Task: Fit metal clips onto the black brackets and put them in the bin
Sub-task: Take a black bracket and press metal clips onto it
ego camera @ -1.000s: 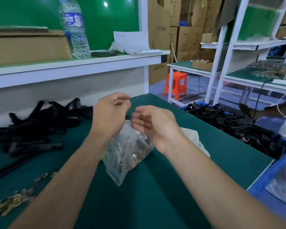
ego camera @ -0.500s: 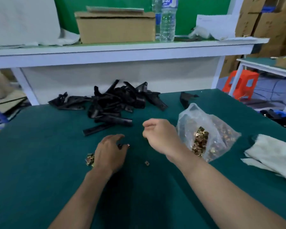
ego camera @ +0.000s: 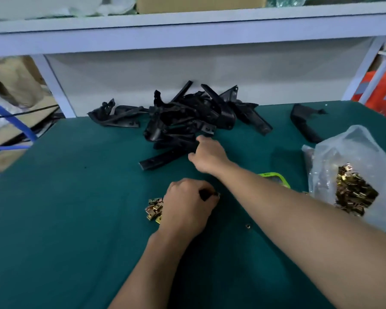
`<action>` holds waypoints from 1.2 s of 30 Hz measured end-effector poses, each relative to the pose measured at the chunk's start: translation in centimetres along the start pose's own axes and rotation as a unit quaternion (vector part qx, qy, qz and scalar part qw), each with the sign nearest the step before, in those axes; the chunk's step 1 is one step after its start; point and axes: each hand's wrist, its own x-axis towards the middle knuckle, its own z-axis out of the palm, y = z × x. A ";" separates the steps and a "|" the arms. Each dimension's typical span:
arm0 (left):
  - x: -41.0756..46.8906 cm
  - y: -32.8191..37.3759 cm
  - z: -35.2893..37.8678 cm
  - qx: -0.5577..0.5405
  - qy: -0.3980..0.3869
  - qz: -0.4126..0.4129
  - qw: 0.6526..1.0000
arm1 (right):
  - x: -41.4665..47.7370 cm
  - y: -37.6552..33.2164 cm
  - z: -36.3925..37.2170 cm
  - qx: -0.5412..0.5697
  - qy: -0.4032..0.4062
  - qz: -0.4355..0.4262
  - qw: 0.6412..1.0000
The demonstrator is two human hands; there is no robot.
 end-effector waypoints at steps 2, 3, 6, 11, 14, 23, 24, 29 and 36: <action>-0.1 -0.2 0.1 -0.016 0.020 0.003 1.000 | 0.1 0.3 1.5 0.002 0.058 -0.019 0.998; -0.1 -0.3 0.2 -0.024 0.036 0.005 0.999 | -0.1 0.4 1.9 0.008 0.072 -0.029 0.997; 0.0 -0.6 0.2 -0.003 0.076 -0.010 0.997 | -1.0 0.6 0.8 0.074 0.062 -0.024 0.995; 0.0 -0.9 0.4 0.041 0.085 -0.012 0.996 | -6.3 1.7 -3.3 0.196 0.073 0.002 0.978; -0.2 -0.6 0.3 0.061 0.089 -0.016 0.994 | -9.9 2.9 -5.1 0.229 0.038 0.020 0.972; -2.0 1.5 0.6 -0.052 0.136 -0.042 0.989 | -15.5 5.6 -5.1 0.329 0.001 0.056 0.942; -2.1 1.3 0.6 -0.022 0.144 -0.030 0.989 | -15.7 5.6 -5.0 0.371 -0.003 0.065 0.926; -1.8 0.7 0.2 0.034 0.185 0.016 0.982 | -16.0 5.3 -4.9 0.442 0.059 0.058 0.893; 0.2 -0.2 -0.9 0.012 0.245 -0.118 0.962 | -16.1 5.7 -5.9 0.589 0.142 0.064 0.793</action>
